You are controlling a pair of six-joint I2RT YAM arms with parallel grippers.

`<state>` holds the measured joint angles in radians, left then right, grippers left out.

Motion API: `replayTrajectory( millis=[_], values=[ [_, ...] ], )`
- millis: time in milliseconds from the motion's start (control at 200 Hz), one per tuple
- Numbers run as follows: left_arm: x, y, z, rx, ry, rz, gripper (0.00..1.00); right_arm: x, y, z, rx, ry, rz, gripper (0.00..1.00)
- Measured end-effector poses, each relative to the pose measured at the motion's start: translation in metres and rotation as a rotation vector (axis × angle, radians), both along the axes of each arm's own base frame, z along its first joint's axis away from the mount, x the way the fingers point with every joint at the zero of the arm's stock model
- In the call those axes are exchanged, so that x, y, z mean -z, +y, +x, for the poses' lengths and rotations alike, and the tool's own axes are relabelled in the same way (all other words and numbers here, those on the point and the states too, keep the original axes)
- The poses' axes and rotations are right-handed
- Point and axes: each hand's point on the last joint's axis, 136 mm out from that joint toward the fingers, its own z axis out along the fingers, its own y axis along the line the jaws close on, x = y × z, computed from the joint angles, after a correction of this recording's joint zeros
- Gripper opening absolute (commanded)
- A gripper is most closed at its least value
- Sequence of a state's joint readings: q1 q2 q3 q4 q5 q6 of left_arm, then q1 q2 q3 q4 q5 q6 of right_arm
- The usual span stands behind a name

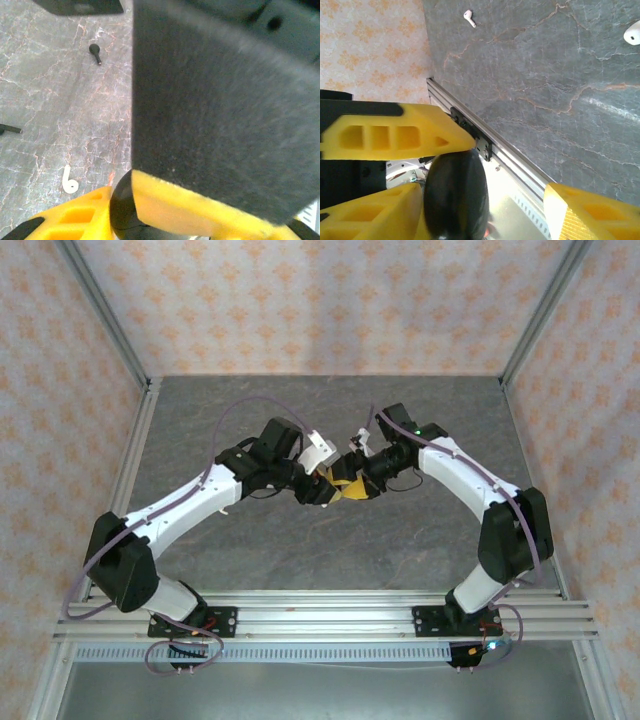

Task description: Insert wireless bluetooth earbuds into charging case

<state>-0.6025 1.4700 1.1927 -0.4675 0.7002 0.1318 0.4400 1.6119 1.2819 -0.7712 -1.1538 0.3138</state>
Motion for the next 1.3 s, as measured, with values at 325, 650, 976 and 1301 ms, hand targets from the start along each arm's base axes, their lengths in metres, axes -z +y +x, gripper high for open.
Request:
replayTrajectory(
  millis=[325, 650, 976, 1301],
  values=[
    [0.000, -0.001, -0.006, 0.009, 0.008, 0.003, 0.27, -0.003, 0.006, -0.008, -0.016, 0.005, 0.034, 0.39],
    [-0.004, 0.006, -0.015, -0.010, 0.019, 0.006, 0.28, -0.012, 0.014, -0.012, -0.037, -0.028, 0.069, 0.06],
    [-0.007, 0.012, -0.014, -0.058, 0.013, 0.003, 0.52, -0.017, 0.019, -0.010, -0.038, -0.062, 0.088, 0.00],
    [-0.025, 0.017, 0.000, -0.161, -0.052, -0.048, 0.70, -0.021, 0.014, 0.004, 0.022, -0.145, 0.040, 0.00]
  ],
)
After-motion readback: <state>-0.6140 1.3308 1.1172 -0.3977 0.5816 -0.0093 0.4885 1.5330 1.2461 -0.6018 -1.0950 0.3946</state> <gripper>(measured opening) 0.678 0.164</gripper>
